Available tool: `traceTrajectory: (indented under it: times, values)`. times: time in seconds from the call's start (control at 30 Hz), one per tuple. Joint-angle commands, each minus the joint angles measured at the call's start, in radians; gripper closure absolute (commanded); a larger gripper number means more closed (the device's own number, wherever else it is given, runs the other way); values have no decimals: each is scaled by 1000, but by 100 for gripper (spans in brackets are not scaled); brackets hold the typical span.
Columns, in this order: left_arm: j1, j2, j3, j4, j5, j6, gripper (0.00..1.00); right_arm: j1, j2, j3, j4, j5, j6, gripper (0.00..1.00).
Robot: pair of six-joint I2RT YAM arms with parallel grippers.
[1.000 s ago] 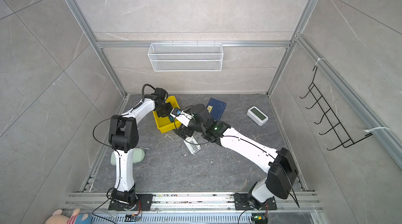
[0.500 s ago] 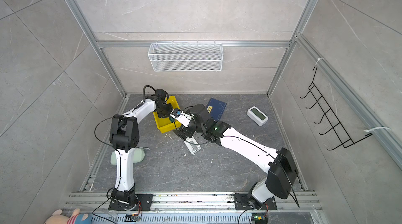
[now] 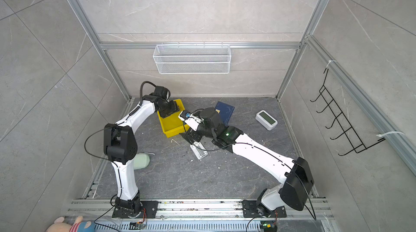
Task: Put the screwdriver in the bin
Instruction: 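Lower the screwdriver into the yellow bin with the left gripper, then open the left gripper and raise it away from the bin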
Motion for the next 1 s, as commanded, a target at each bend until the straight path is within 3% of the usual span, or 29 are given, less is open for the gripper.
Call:
traceTrajectory:
  times: [0.0, 0.23, 0.6, 0.97]
  values:
    - [-8, -126, -20, 4, -34, 32, 15, -6, -39, -27, 49, 32, 55, 1]
    - [-12, -321, -163, 71, -66, 105, 1, -18, -104, -79, 111, 112, 136, 1]
    - [-13, -736, -638, 401, -144, 278, 0, -21, -278, -223, 165, 388, 206, 1]
    - [-9, -1031, -1121, 729, -334, 505, 1, -77, -454, -399, 160, 485, 194, 1]
